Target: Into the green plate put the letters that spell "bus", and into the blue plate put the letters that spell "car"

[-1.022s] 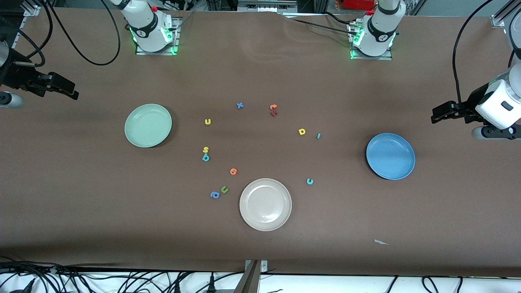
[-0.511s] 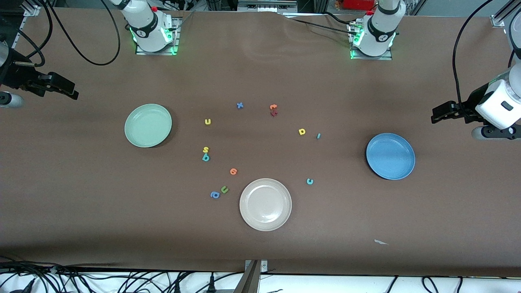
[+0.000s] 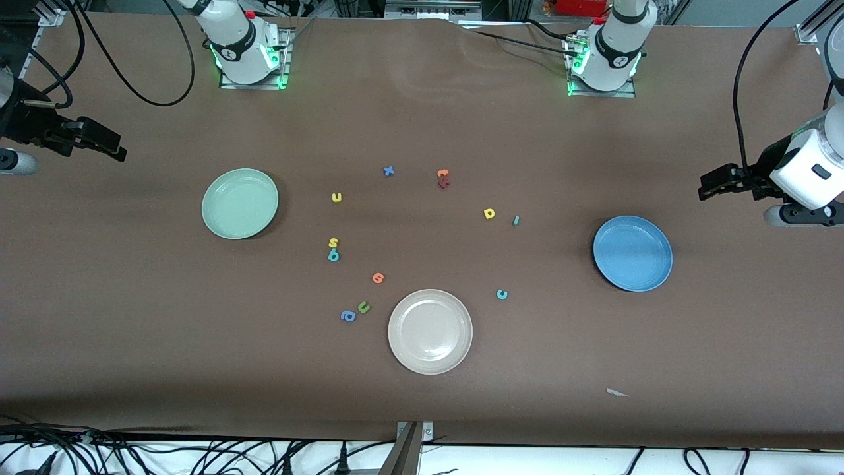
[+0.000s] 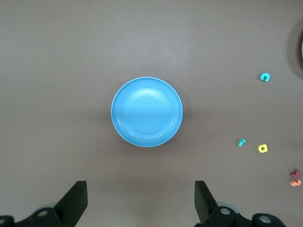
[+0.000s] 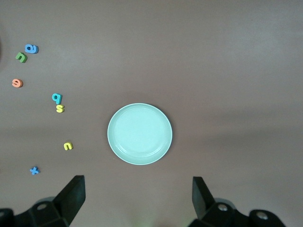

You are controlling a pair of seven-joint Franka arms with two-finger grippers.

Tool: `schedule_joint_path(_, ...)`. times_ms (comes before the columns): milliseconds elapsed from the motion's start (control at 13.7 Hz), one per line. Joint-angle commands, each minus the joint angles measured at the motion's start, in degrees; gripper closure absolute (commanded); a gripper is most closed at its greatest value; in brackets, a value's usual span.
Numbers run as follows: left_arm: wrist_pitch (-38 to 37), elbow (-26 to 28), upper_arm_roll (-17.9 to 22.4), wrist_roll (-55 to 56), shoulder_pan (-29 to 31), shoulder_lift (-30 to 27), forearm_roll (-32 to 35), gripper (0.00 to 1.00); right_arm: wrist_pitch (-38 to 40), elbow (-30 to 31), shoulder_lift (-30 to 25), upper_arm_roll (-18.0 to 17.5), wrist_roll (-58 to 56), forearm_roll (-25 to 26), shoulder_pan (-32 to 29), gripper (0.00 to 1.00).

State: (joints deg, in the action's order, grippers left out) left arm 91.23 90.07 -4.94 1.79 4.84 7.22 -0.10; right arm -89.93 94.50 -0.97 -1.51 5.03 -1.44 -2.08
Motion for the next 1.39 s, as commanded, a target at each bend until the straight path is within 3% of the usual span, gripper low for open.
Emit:
schedule_joint_path(0,0.7,0.63,0.2,-0.03,-0.36,-0.45,0.02,0.0,0.55,-0.99,0.35,-0.07,0.16,0.56,-0.38,0.0)
schedule_joint_path(1096,0.79,0.63,0.2,-0.03,-0.36,-0.45,0.01,0.0,1.6,0.33,0.44,-0.33,0.33,0.56,-0.03,0.0)
schedule_joint_path(1315,0.79,0.63,0.2,-0.03,-0.36,-0.45,-0.07,0.0,0.82,1.21,1.84,-0.69,0.6,0.47,3.56,0.0)
